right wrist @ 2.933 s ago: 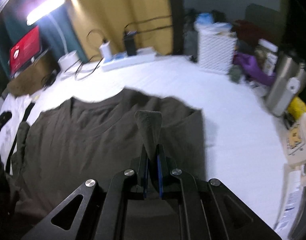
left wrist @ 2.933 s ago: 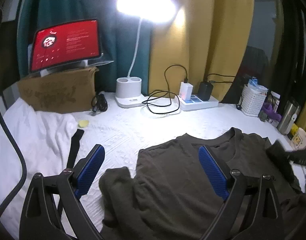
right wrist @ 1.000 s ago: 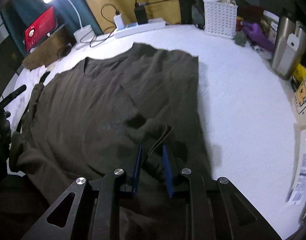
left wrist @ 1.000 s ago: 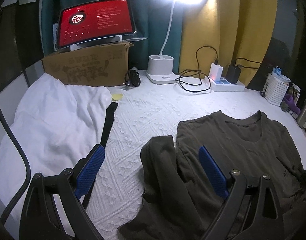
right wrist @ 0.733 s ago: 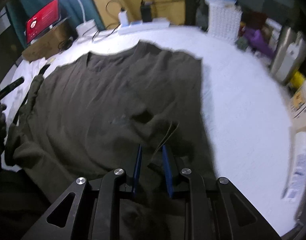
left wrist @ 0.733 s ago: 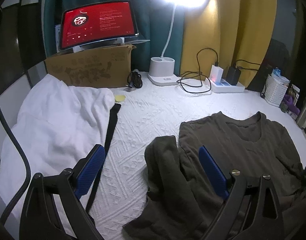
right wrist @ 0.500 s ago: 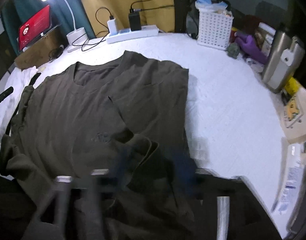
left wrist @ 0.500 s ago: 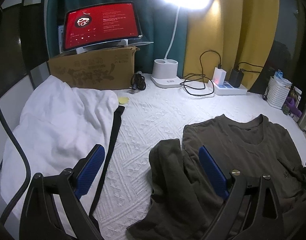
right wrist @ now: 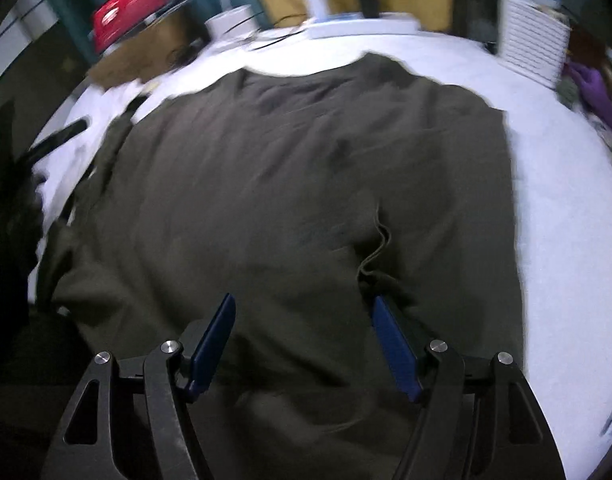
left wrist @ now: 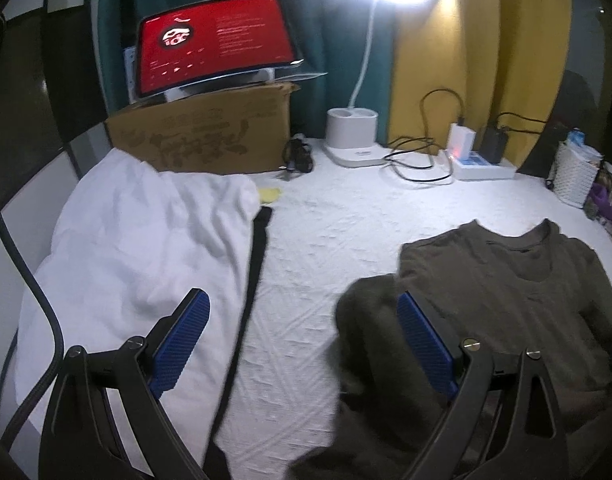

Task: Fold small clothes

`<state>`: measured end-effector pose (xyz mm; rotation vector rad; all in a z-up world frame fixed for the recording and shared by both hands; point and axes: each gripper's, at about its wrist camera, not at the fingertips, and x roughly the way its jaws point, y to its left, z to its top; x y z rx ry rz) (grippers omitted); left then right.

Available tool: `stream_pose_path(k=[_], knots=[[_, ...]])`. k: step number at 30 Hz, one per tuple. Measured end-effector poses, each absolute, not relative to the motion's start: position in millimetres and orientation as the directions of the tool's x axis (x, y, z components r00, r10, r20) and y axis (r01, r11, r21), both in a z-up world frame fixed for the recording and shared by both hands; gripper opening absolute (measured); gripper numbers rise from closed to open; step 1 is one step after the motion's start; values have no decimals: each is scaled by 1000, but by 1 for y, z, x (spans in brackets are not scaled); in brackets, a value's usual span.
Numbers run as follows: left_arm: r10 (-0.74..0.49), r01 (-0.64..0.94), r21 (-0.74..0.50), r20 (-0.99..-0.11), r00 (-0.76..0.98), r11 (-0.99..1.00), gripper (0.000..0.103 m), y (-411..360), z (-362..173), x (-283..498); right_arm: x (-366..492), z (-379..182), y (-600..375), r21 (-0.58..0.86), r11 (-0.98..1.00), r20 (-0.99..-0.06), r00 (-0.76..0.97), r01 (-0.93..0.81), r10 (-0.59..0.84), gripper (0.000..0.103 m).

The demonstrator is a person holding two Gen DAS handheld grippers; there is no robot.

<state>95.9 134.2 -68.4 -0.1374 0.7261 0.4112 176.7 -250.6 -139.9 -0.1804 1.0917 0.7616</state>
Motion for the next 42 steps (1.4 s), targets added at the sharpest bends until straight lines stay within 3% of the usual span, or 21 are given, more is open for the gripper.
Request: stream_pose_path(k=[8,14,16,24,25,26,27,29,30,31,42], knots=[[335,-435,24,-678,655,900,94,147,-71,97,205,-107,-259,199,785,-799,366,-586,476,72],[319,-426,28,-708,630,904,94,150,-81,103,222,-143,-240,234,774,-852,260,-588,455,74],[299,-420,12,-719,628,908,94,152,-83,104,212,-139,-224,275,718,-839,204,-640,504,74],[127,-295,-72,-788,602,953,94,153,-117,127,230,-113,-241,182,820,-806,395,-543,441,74],[104,-273,-78,-799,592,959,86,151,-122,129,234,-112,-246,169,836,-807,413,-522,422,74],[73,-243,-85,-814,577,966,72,146,-127,131,237,-114,-251,160,850,-809,426,-502,405,74],[87,-238,-67,-811,579,969,70,142,-128,131,240,-115,-255,160,858,-809,433,-488,397,74],[86,-208,-47,-804,588,977,28,135,-126,128,244,-118,-262,159,866,-809,441,-474,390,74],[52,-193,-77,-809,586,978,14,134,-125,127,245,-121,-263,157,868,-811,441,-470,385,74],[30,-191,-102,-811,584,976,5,136,-124,126,245,-124,-264,158,868,-813,437,-470,384,74],[313,-401,50,-715,625,915,5,136,-84,94,244,-130,-255,182,847,-798,428,-499,423,74]])
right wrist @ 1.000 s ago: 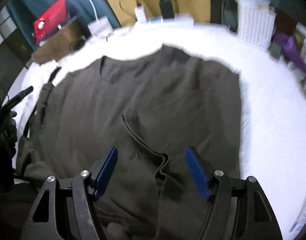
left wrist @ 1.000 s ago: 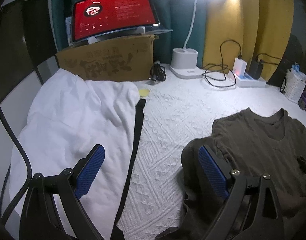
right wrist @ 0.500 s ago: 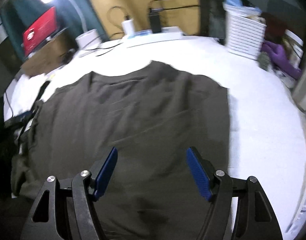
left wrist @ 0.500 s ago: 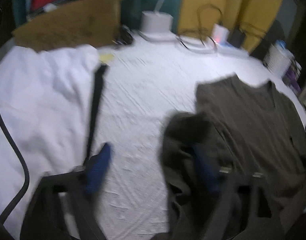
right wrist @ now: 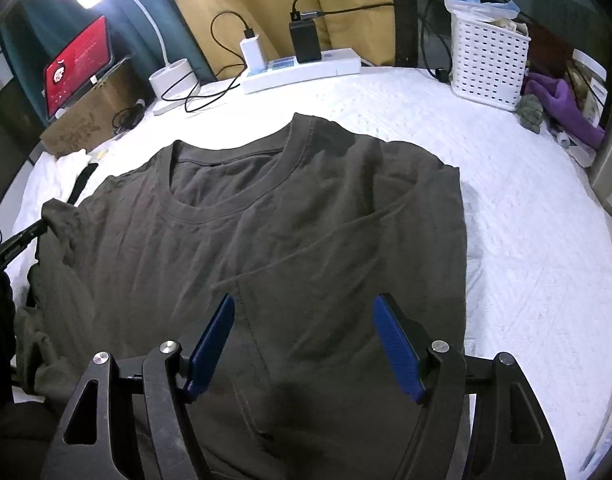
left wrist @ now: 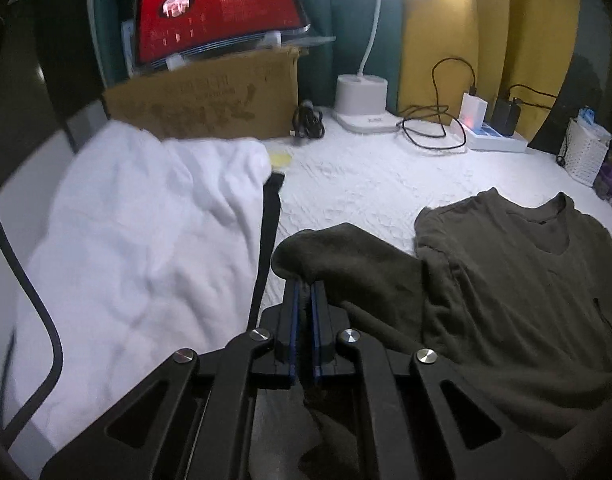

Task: Fold small clothes

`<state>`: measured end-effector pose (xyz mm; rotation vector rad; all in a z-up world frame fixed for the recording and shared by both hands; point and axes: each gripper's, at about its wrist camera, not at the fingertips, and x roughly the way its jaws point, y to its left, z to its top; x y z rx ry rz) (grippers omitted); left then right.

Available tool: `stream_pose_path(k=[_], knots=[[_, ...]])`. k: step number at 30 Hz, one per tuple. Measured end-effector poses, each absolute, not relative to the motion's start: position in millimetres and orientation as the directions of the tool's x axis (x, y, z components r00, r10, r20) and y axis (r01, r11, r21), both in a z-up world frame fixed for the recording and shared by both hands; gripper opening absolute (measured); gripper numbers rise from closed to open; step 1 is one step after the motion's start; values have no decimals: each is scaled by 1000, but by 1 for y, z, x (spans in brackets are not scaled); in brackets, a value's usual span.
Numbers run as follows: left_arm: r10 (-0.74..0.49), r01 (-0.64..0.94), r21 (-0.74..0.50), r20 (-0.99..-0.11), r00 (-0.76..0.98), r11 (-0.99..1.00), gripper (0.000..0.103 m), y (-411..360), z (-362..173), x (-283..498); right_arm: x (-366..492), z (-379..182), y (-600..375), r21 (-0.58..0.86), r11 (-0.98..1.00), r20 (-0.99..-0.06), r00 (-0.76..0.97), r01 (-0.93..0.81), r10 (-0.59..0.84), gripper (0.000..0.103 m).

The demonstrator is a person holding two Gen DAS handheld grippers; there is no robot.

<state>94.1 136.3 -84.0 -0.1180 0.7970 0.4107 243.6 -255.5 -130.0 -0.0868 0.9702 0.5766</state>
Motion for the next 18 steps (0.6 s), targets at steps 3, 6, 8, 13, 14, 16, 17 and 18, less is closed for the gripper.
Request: stream_pose_path(k=[3,6,8,13,14,16,17,18], knots=[[357,-401,94,-665,656,911,5,121,-65,93,240,-129,-256,186,841,-792,430,-507,434,74],[427,-448,130,-611,666,884,5,116,-48,86,237,-126,-260,194,836,-778,439,-513,450,74],[445,-470,138,-626,641,872,4,120,-51,79,235,-125,-265,207,838,-769,445,-506,459,74],[438,-512,145,-736,517,847,4,141,-86,56,236,-127,-272,239,836,-754,448,-494,481,74],[424,-524,124,-754,502,842,4,145,-92,50,235,-127,-273,242,833,-752,447,-497,485,74],[404,-538,84,-759,511,838,4,145,-93,47,235,-128,-272,244,828,-750,443,-504,491,74],[394,-537,60,-749,534,841,4,141,-88,46,235,-129,-271,245,825,-749,441,-510,495,74],[384,-519,45,-729,567,853,4,134,-81,47,235,-128,-271,244,823,-749,440,-513,496,74]])
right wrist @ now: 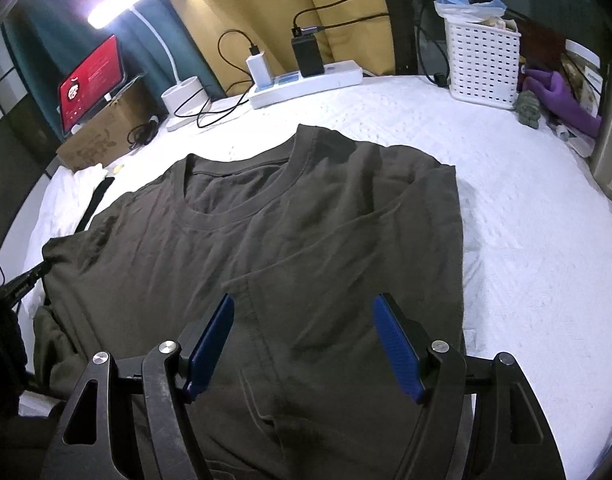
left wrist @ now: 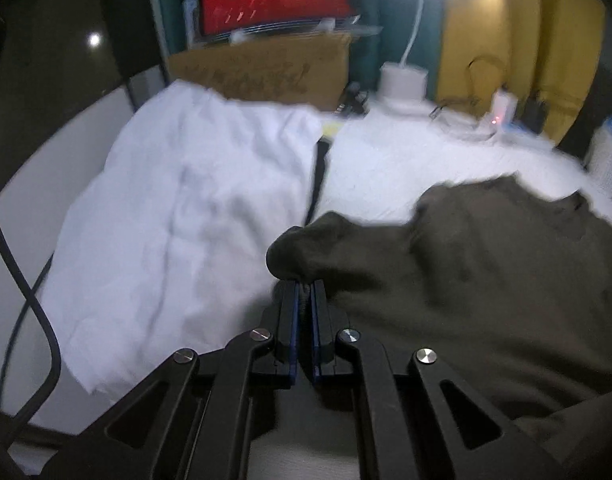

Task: Fold small clothes

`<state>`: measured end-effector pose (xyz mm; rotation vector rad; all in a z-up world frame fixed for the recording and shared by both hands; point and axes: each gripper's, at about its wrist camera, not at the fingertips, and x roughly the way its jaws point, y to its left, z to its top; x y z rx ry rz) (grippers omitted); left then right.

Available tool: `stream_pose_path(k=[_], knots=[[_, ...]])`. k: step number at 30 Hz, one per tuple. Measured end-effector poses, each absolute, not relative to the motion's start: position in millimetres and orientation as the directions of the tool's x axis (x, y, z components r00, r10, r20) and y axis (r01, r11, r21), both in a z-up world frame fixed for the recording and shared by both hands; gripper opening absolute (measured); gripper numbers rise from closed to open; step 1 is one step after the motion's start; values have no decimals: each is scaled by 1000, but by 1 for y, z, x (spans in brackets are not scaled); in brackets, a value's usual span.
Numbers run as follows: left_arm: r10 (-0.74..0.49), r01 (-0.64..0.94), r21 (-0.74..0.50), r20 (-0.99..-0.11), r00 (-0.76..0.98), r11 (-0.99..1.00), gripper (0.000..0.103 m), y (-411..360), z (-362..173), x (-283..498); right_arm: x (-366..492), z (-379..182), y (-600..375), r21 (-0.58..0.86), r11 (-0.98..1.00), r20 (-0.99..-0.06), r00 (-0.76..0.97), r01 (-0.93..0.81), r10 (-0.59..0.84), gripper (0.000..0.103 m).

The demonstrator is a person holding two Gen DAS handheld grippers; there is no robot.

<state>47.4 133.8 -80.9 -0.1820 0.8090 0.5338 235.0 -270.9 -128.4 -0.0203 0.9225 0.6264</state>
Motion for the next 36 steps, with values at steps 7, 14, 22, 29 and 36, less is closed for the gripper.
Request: stream_pose_path(k=[7,14,22,29,36], knots=[[228,-304,-23,-609,760,952,4,69,-31,92,233,-121,-277,258,817,-721,460,-516,518,74],[-13,-11,-28,-734,679,1000,5,-5,-70,159,230,-116,-297,274,838,-704,494,-472,509,74],[-226,91,-212,-799,557,973,47,-4,-88,157,223,-117,-319,259,876,-718,525,-407,456,74],[-128,-20,-172,-801,585,985,47,68,-78,110,223,-121,-316,255,887,-726,529,-385,439,74],[-267,-70,-341,-833,484,937,47,98,-122,102,217,-119,-294,230,882,-739,516,-411,433,74]])
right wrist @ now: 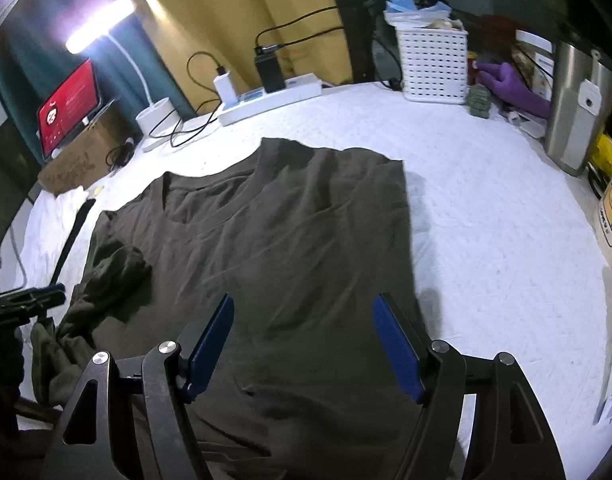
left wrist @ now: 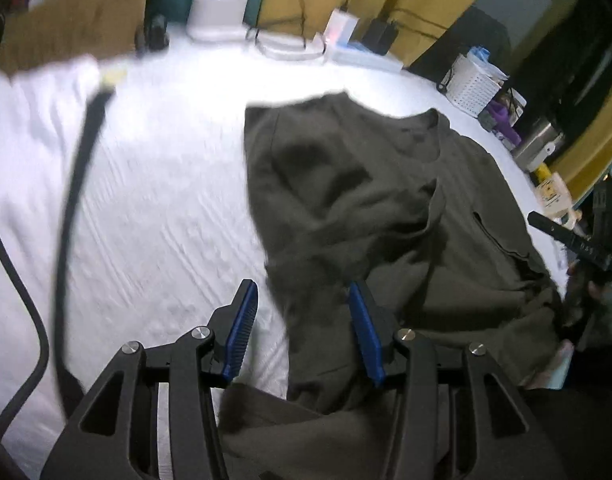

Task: Fold small clothes

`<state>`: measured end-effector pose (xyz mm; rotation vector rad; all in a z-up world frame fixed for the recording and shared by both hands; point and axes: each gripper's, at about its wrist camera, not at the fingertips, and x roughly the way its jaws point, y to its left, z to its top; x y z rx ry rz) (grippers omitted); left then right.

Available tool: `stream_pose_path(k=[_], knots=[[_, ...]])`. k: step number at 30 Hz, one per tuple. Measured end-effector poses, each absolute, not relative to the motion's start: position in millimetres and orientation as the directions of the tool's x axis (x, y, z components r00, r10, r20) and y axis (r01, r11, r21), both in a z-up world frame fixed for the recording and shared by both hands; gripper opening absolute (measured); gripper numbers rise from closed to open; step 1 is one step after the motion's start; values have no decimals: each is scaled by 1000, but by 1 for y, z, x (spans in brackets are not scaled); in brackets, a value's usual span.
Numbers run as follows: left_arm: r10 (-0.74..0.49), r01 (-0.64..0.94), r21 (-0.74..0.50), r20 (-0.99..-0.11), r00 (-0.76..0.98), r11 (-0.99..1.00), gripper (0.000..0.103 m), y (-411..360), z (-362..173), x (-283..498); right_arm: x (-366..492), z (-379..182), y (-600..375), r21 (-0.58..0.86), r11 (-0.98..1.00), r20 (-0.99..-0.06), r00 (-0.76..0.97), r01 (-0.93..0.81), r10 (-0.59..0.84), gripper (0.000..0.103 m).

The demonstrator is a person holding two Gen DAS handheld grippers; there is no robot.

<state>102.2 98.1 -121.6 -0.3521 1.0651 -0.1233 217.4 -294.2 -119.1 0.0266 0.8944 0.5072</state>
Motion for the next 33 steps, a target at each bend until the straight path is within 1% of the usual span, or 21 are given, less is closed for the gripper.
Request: stream_pose_path(k=[3,8,9,10,11,12,14,19,25,26,29,30,33], knots=[[-307,-60,-385,-812,496,921,47,99,-126,100,212,-117,-287,221,879,-739,515,-423,433,74],[-290,-38,-365,-795,533,930,46,99,-123,108,207,-117,-283,217,883,-740,520,-416,426,74],[-290,-16,-354,-788,543,935,42,97,-122,108,207,-117,-283,217,884,-740,521,-413,425,74],[-287,1,-342,-788,545,940,23,94,-121,108,206,-117,-284,216,886,-740,523,-411,423,74],[-277,4,-327,-793,542,945,13,93,-122,110,205,-117,-285,215,887,-740,524,-408,421,74],[-268,4,-318,-793,547,948,12,92,-122,110,205,-117,-285,214,889,-741,526,-405,418,74],[-263,26,-302,-781,567,953,4,88,-118,107,204,-116,-288,210,892,-742,529,-400,412,74],[-263,41,-297,-762,592,954,3,81,-106,101,205,-118,-293,207,899,-747,531,-386,401,74],[-326,166,-285,-732,598,944,3,44,-81,96,207,-120,-292,215,896,-743,531,-388,408,74],[-358,215,-286,-737,574,934,3,33,-81,98,207,-120,-293,217,896,-742,531,-389,410,74],[-399,299,-279,-768,501,912,3,8,-90,98,205,-120,-296,223,895,-738,533,-386,414,74],[-399,322,-271,-797,453,907,3,-3,-98,100,205,-121,-298,226,896,-737,535,-383,414,74],[-375,343,-246,-842,387,906,5,-17,-111,101,203,-122,-305,232,901,-735,541,-367,410,74]])
